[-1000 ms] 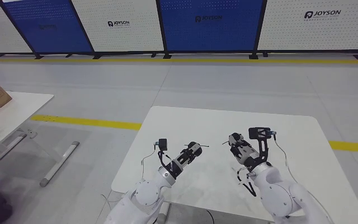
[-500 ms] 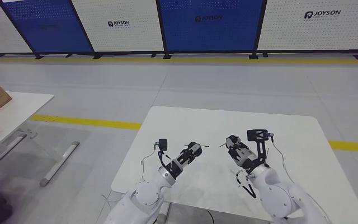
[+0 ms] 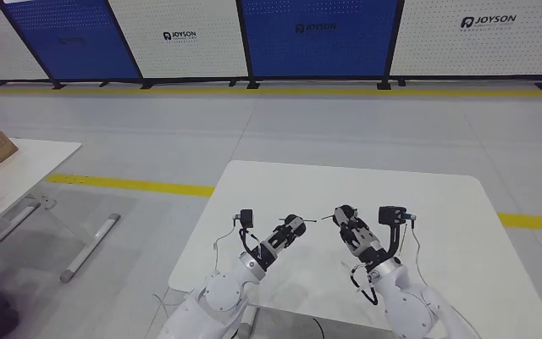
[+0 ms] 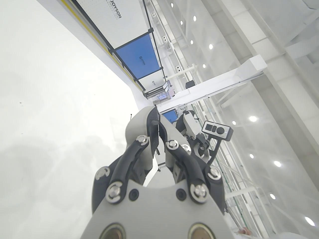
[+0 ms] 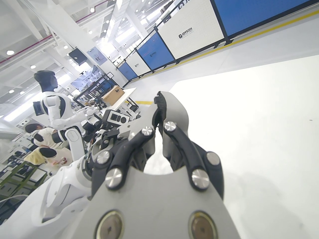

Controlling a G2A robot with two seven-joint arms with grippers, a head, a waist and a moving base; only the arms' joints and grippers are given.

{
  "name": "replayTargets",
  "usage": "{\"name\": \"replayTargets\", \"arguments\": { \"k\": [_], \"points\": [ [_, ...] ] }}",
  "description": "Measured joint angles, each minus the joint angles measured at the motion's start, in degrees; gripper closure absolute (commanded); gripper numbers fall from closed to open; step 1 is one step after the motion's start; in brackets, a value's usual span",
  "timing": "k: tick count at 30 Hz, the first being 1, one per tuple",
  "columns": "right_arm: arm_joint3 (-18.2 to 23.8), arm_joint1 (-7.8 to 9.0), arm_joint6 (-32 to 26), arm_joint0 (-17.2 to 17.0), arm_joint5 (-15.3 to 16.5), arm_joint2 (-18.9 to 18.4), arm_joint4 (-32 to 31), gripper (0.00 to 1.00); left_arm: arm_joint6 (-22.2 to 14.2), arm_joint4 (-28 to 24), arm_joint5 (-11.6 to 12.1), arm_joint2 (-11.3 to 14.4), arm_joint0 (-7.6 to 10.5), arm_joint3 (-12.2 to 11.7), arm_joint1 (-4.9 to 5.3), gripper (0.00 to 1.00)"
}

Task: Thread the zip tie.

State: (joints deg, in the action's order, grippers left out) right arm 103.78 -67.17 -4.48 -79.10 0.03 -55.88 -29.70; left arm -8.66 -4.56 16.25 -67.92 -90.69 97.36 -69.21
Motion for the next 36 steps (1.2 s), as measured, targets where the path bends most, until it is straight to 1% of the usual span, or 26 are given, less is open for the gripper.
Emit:
{"name": "replayTargets", "arguments": {
  "k": [9, 12, 14, 17, 24, 30, 34, 36],
  "points": [
    [0.00, 0.00, 0.00, 0.00, 0.00, 0.00, -0.01, 1.00, 0.04, -0.01, -0.03, 0.00, 0.03, 0.00, 0.00, 1.00],
    [0.00, 0.00, 0.01, 0.00, 0.00, 0.00, -0.01, 1.00, 1.48, -0.54, 0.49, 0.00, 0.43, 0.28, -0.15, 1.00],
    [0.00, 0.00, 0.01, 0.00, 0.00, 0.00, 0.00, 1.00, 3.05, 0.65, 1.47, -0.04, 0.55, 0.43, -0.21, 1.00],
    [0.00, 0.00, 0.01, 0.00, 0.00, 0.00, 0.00, 1.00, 4.50, 2.81, 1.96, 0.27, 0.56, 0.52, -0.27, 1.00],
    [0.04, -0.03, 0.07, -0.09, 0.03, -0.04, 0.07, 1.00, 4.45, 2.76, 1.93, 0.28, 0.55, 0.51, -0.27, 1.00],
    [0.26, -0.54, 0.66, -0.14, -0.07, -0.05, 0.56, 1.00, 4.45, 2.76, 1.93, 0.28, 0.55, 0.51, -0.27, 1.00],
    [-0.11, -1.00, 0.50, 0.70, -1.52, 0.56, 0.27, 1.00, 4.45, 2.77, 1.93, 0.28, 0.55, 0.51, -0.27, 1.00],
    [-0.12, -1.01, 0.39, 0.73, -1.63, 0.58, 0.26, 1.00, 4.45, 2.77, 1.93, 0.28, 0.55, 0.51, -0.27, 1.00]
  ]
}}
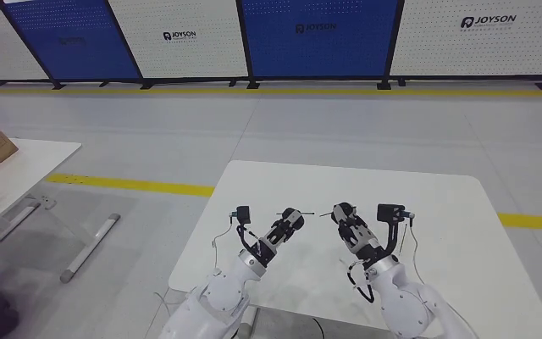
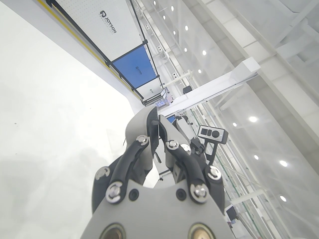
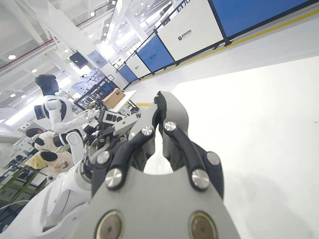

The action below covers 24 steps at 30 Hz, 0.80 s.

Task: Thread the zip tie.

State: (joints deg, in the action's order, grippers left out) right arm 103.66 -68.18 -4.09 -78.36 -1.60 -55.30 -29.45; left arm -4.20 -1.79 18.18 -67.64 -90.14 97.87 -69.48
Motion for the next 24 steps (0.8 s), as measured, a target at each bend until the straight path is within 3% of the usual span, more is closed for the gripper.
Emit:
{"name": "replayTargets", "arguments": {
  "k": [24],
  "points": [
    [-2.19, -1.67, -0.15, 1.93, -0.22, 1.07, -0.60, 1.00, 0.00, 0.00, 0.00, 0.00, 0.00, 0.00, 0.00, 1.00]
  ]
}}
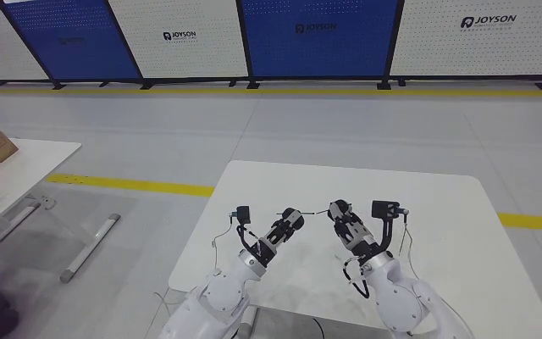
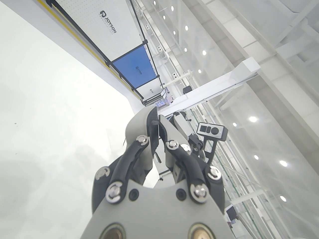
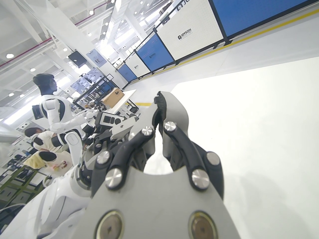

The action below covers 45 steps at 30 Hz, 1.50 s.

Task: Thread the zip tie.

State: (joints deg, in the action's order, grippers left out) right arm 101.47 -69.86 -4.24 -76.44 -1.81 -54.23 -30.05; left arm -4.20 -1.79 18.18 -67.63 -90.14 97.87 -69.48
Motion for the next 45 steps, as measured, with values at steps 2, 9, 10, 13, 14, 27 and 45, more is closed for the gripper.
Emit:
{"name": "replayTargets", "arguments": {
  "k": [2, 9, 10, 13, 14, 27, 45],
  "points": [
    [-0.28, -0.20, -0.21, 0.24, -0.05, 0.22, -0.19, 1.00, 0.00, 0.00, 0.00, 0.00, 0.00, 0.00, 0.00, 1.00],
    [-1.45, -0.85, -0.29, 0.92, -0.93, 0.94, -1.76, 1.00, 0.00, 0.00, 0.00, 0.00, 0.00, 0.00, 0.00, 1.00],
    [-1.60, -0.96, -0.26, 0.99, -1.01, 0.99, -1.90, 1.00, 0.00, 0.00, 0.00, 0.00, 0.00, 0.00, 0.00, 1.00],
    [-1.78, -1.19, -0.21, 1.06, -1.12, 1.00, -2.22, 1.00, 0.00, 0.00, 0.00, 0.00, 0.00, 0.00, 0.00, 1.00],
    [-1.81, -1.25, -0.18, 1.06, -1.13, 0.98, -2.32, 1.00, 0.00, 0.00, 0.00, 0.00, 0.00, 0.00, 0.00, 1.00],
    [-1.47, -1.88, -0.03, 0.14, -0.64, -0.01, -3.09, 1.00, 0.00, 0.00, 0.00, 0.00, 0.00, 0.00, 0.00, 1.00],
    [-1.24, -2.66, -1.54, -0.51, -0.35, -0.84, -4.18, 1.00, 0.00, 0.00, 0.00, 0.00, 0.00, 0.00, 0.00, 1.00]
  ]
}}
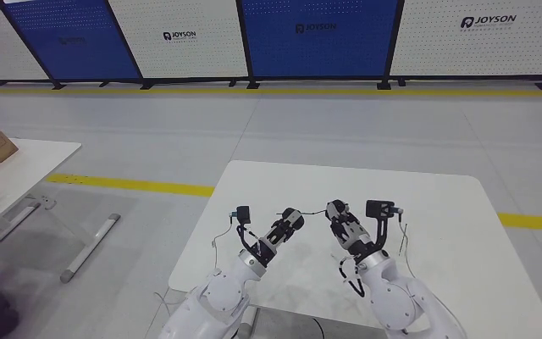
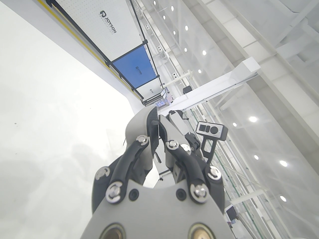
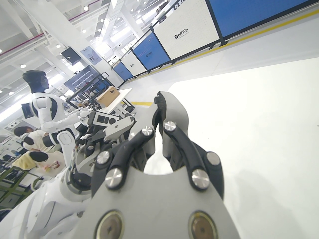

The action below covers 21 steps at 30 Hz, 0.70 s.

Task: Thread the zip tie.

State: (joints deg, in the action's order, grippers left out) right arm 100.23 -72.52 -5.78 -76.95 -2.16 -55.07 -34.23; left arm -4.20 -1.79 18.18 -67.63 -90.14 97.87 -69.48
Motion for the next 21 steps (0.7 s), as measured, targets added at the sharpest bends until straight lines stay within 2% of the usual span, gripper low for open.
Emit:
{"name": "replayTargets", "arguments": {
  "k": [12, 21],
  "points": [
    [-1.00, -0.82, -0.54, 0.40, 0.10, 0.81, -0.41, 1.00, 0.00, 0.00, 0.00, 0.00, 0.00, 0.00, 0.00, 1.00],
    [-2.51, -1.50, -0.80, 0.64, 1.26, 1.02, 2.14, 1.00, 0.00, 0.00, 0.00, 0.00, 0.00, 0.00, 0.00, 1.00]
  ]
}}
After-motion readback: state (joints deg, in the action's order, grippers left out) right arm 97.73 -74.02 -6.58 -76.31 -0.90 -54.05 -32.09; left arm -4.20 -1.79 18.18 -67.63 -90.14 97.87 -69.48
